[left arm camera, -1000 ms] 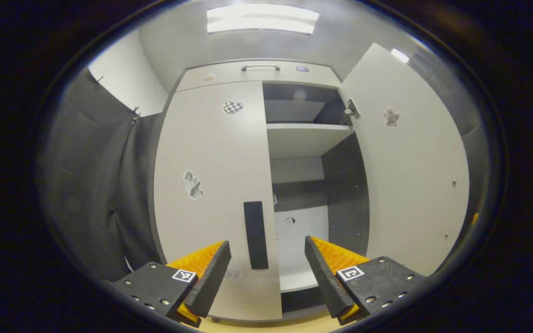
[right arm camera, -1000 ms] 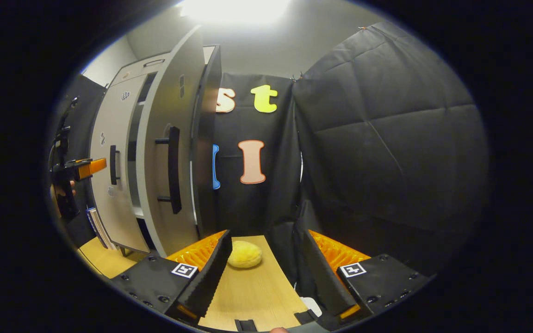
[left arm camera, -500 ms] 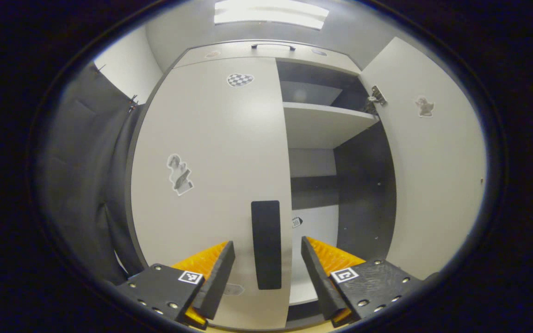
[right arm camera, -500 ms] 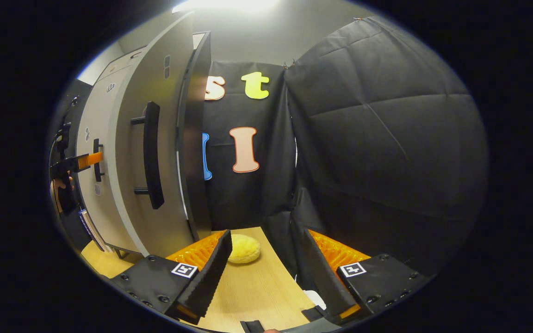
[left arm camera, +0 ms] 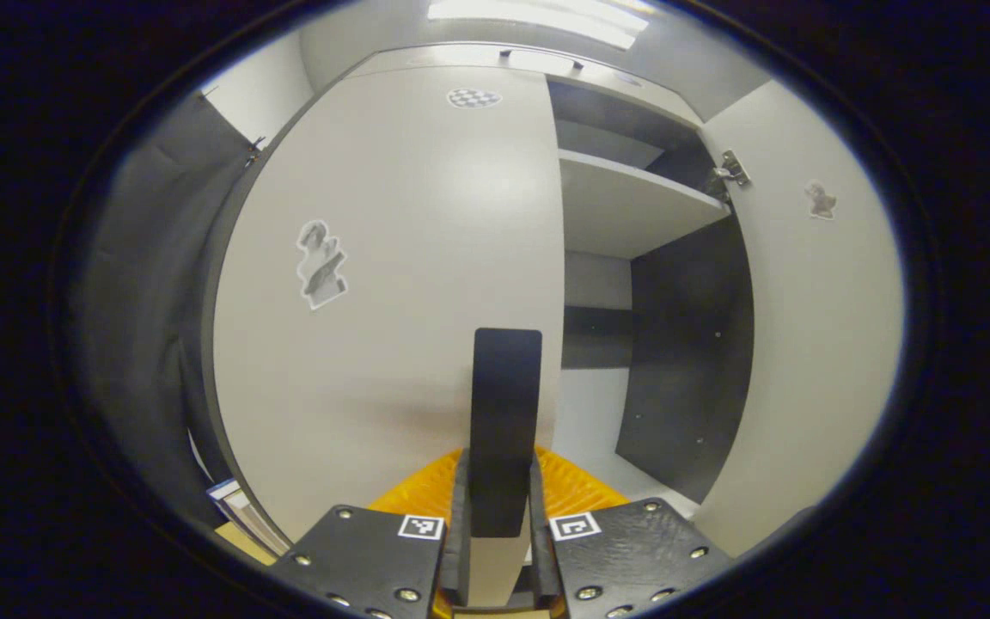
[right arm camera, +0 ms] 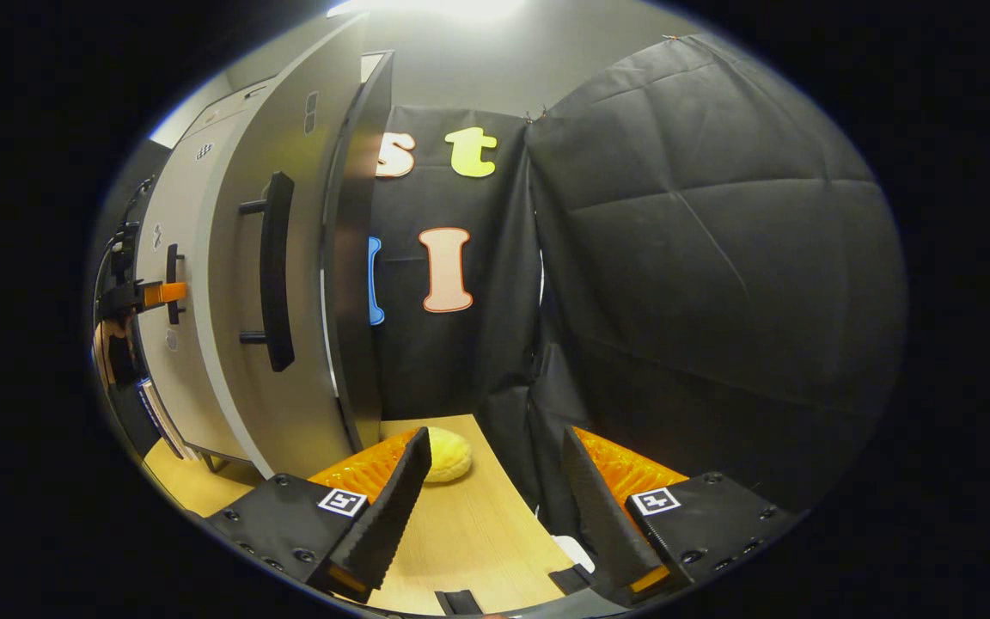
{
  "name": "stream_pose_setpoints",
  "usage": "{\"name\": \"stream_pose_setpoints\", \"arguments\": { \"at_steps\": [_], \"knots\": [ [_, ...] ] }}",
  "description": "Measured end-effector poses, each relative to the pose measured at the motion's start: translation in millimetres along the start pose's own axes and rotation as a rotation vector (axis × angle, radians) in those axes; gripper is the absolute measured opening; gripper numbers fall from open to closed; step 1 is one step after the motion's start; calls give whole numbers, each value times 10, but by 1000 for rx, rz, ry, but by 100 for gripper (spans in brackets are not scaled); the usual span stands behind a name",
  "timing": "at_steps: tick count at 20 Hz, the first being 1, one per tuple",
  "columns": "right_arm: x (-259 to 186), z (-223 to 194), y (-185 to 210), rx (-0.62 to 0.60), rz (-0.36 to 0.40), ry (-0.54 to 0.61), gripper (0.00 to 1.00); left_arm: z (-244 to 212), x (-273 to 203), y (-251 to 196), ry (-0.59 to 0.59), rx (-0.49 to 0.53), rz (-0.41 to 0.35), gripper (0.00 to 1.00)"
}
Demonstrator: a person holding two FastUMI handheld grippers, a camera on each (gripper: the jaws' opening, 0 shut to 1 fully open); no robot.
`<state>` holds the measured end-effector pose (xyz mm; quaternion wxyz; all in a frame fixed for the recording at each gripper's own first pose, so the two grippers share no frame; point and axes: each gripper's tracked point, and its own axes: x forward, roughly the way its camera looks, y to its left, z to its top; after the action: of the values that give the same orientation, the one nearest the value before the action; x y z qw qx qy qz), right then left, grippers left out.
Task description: Open the right door of the double-door shoe cabinet with the right hand, and open the left door with the left hand.
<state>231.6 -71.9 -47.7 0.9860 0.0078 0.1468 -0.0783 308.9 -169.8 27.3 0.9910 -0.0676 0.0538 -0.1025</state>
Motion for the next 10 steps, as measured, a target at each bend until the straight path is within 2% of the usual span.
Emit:
{"name": "stream_pose_setpoints", "arguments": {
  "at_steps": [1,3,5,6,10],
  "knots": [
    [-14,4,-19,1,-2,-2,92,10,-8,-8,-5,6,3,26],
    [-22,2,-44,1,-9,-7,92,15,-40,3,-9,8,-1,19],
    [-25,7,-60,5,-14,-8,92,12,-79,8,-12,5,-8,19],
    [-20,6,-59,8,-14,-7,95,-1,-127,2,-10,8,-12,18],
    [-44,31,-33,-3,0,-18,93,74,-278,33,-14,-10,-30,19]
  ]
}}
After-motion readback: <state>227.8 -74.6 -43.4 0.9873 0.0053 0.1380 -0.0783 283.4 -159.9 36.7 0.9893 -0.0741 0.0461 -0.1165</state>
